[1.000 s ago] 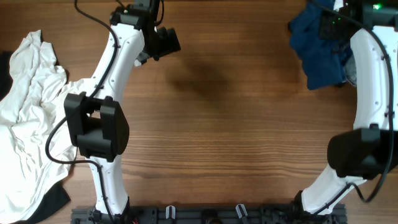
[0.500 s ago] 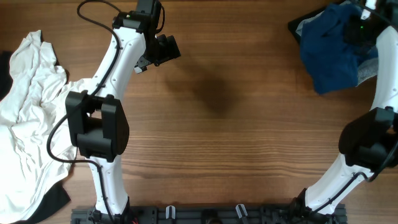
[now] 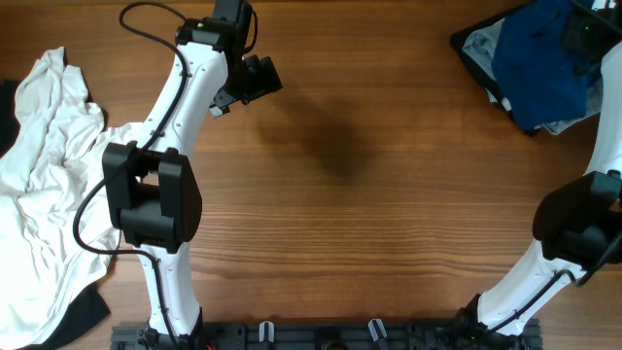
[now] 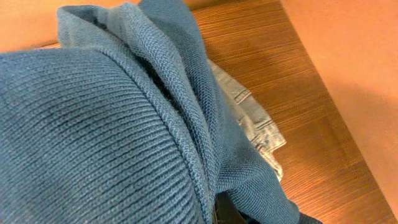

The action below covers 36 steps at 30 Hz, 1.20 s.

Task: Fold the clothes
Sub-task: 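Carry the bundle right and lower it onto the jeans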

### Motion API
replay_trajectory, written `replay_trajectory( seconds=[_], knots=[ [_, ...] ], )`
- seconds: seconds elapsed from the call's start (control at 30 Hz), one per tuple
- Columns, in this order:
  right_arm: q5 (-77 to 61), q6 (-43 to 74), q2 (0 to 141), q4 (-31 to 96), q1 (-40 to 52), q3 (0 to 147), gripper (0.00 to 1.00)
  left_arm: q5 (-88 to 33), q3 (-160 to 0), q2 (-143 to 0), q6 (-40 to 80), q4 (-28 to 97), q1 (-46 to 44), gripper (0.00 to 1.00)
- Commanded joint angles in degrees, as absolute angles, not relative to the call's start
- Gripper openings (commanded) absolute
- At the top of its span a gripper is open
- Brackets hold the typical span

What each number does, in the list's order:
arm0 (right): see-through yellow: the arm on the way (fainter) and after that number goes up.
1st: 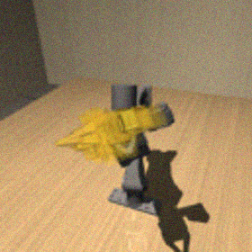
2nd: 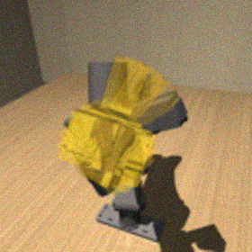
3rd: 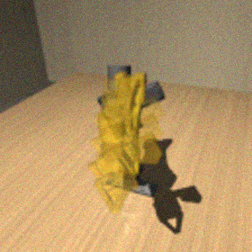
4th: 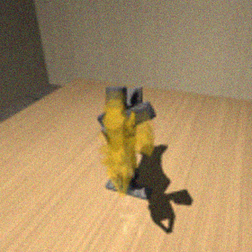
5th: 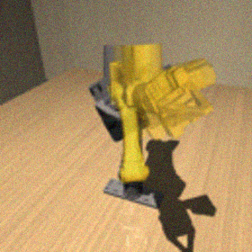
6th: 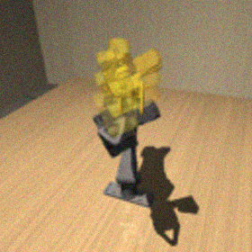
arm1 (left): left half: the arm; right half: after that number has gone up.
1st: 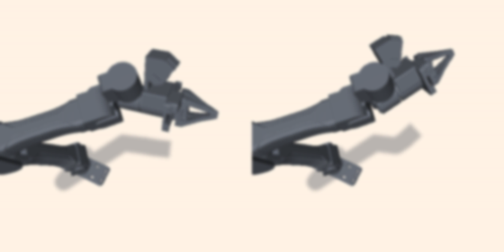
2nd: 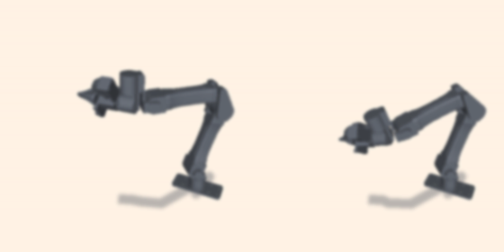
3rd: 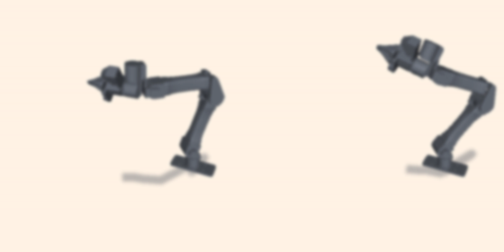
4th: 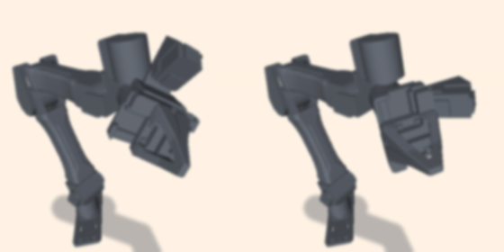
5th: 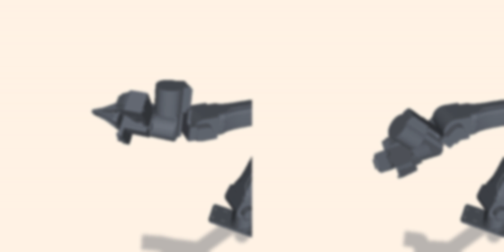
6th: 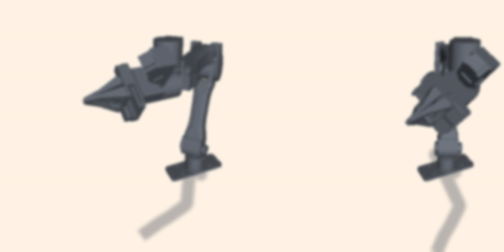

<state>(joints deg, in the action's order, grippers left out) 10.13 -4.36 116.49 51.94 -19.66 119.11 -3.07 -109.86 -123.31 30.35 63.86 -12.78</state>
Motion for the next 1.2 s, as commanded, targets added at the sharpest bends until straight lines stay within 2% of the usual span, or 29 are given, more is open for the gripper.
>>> replay_trajectory(
  seconds=[0.0, 0.3, 0.6, 0.87, 1.17],
  knots=[
    [11.7, -3.9, 116.0, 50.1, -22.5, 121.7, 0.04, -5.0, -109.4, -122.0, 31.0, 63.9, -12.5, 1.0],
    [10.9, -4.4, 121.3, 49.5, -27.6, 121.7, 0.04, -5.5, -109.4, -122.0, 31.0, 64.1, -12.6, 1.0],
    [7.7, -4.0, 127.0, 51.0, -25.3, 121.6, 0.04, -6.6, -109.4, -122.0, 31.0, 65.2, -12.6, 1.0],
    [7.7, -4.6, 122.6, 50.6, -18.5, 121.9, 0.04, -6.6, -109.4, -122.0, 31.0, 64.4, -12.6, 1.0],
    [9.2, -6.0, 113.9, 50.5, -4.2, 126.4, 0.04, -6.5, -109.4, -122.0, 30.9, 62.3, -12.6, 1.0]
  ],
)
